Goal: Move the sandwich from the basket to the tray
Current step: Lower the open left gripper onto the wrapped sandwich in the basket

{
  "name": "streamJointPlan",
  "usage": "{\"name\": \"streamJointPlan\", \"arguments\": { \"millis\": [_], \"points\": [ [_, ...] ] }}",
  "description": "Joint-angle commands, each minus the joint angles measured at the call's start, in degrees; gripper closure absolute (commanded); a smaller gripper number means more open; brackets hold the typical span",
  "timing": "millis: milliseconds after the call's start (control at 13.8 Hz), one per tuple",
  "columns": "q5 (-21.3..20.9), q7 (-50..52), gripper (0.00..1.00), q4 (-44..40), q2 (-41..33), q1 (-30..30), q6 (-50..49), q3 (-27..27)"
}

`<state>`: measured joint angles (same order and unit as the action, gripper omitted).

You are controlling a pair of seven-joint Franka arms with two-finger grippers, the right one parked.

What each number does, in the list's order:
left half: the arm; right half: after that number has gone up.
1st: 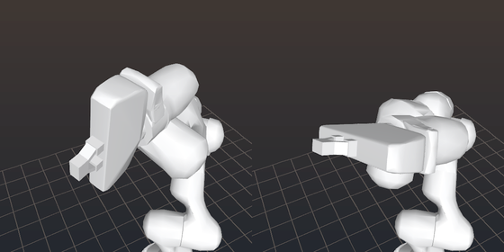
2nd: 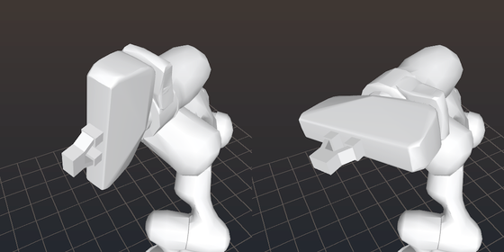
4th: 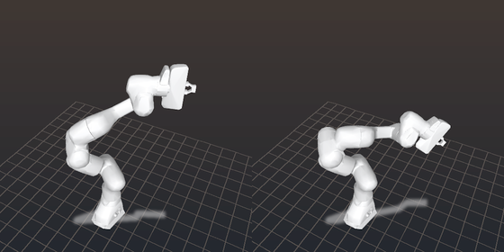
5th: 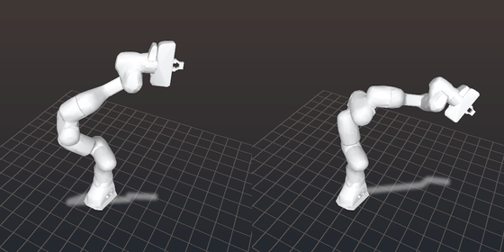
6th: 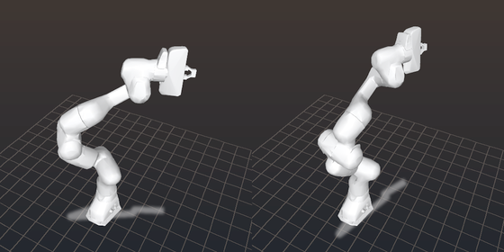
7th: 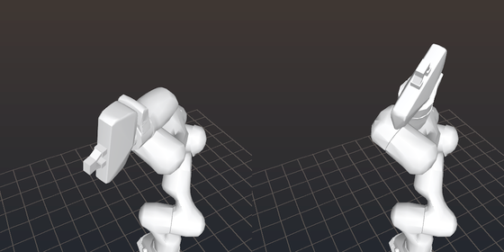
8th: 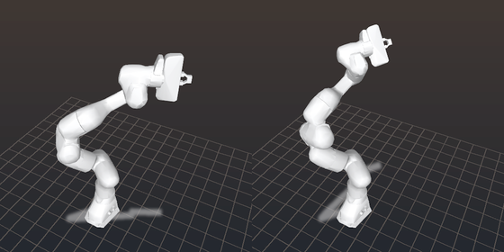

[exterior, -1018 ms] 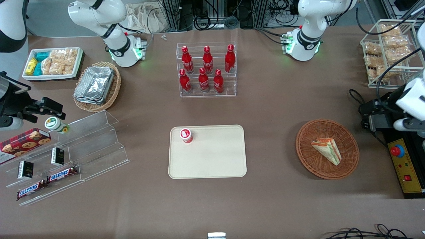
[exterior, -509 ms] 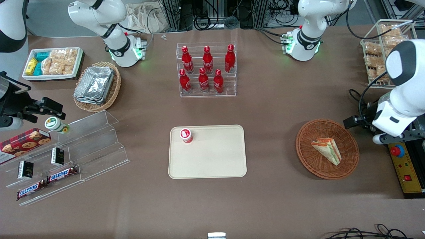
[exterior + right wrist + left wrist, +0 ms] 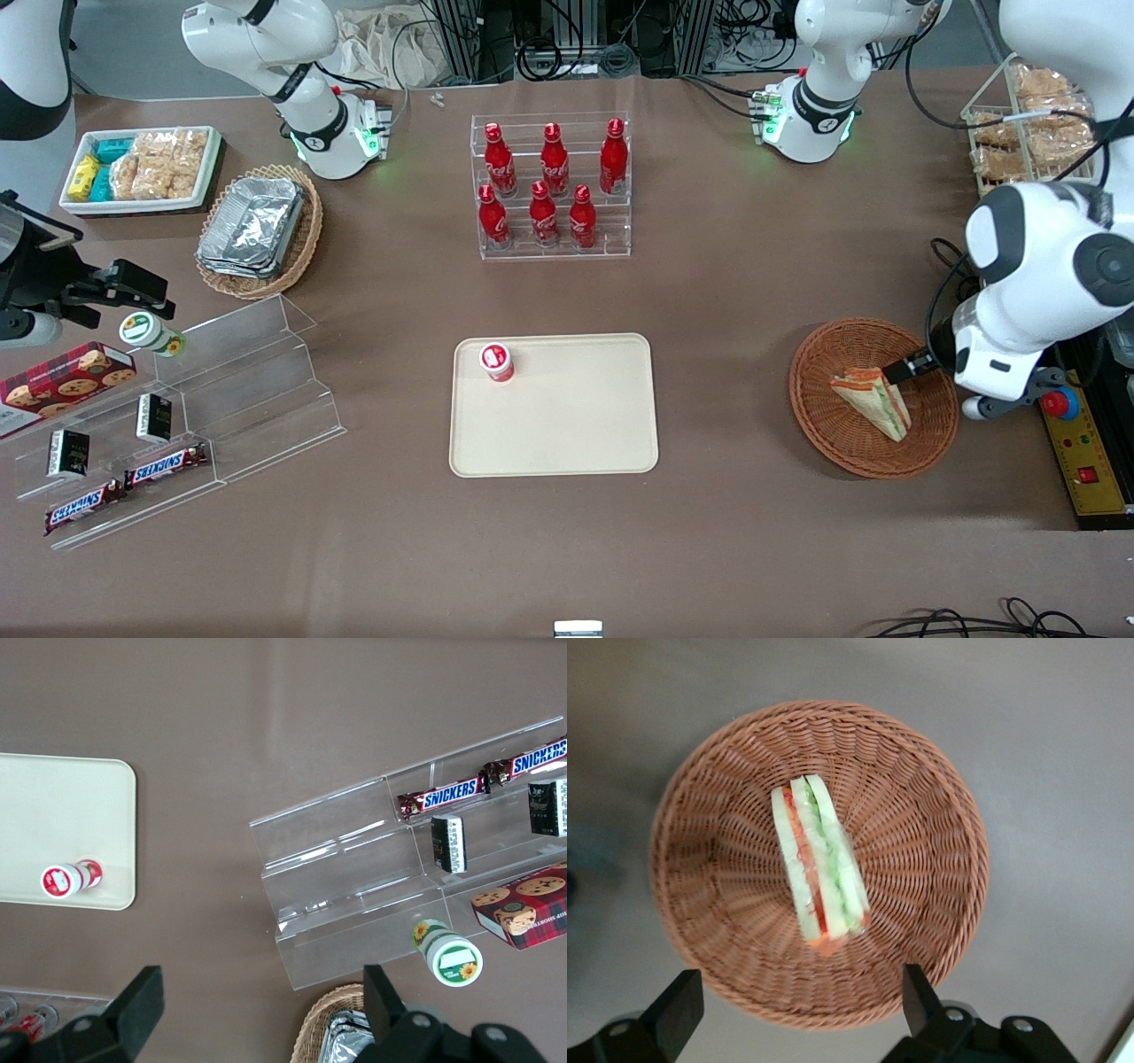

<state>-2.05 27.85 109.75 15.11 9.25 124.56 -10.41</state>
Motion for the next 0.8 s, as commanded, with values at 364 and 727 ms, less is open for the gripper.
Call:
{"name": "streamJointPlan", "arguments": {
  "millis": [364, 727],
  "points": [
    [-2.25, 11.0, 0.0, 1.51, 8.61, 0.33, 11.12, 0.04],
    [-2.34, 11.7, 0.08, 3.1, 10.64, 0.5, 15.53, 0.31]
  ]
}}
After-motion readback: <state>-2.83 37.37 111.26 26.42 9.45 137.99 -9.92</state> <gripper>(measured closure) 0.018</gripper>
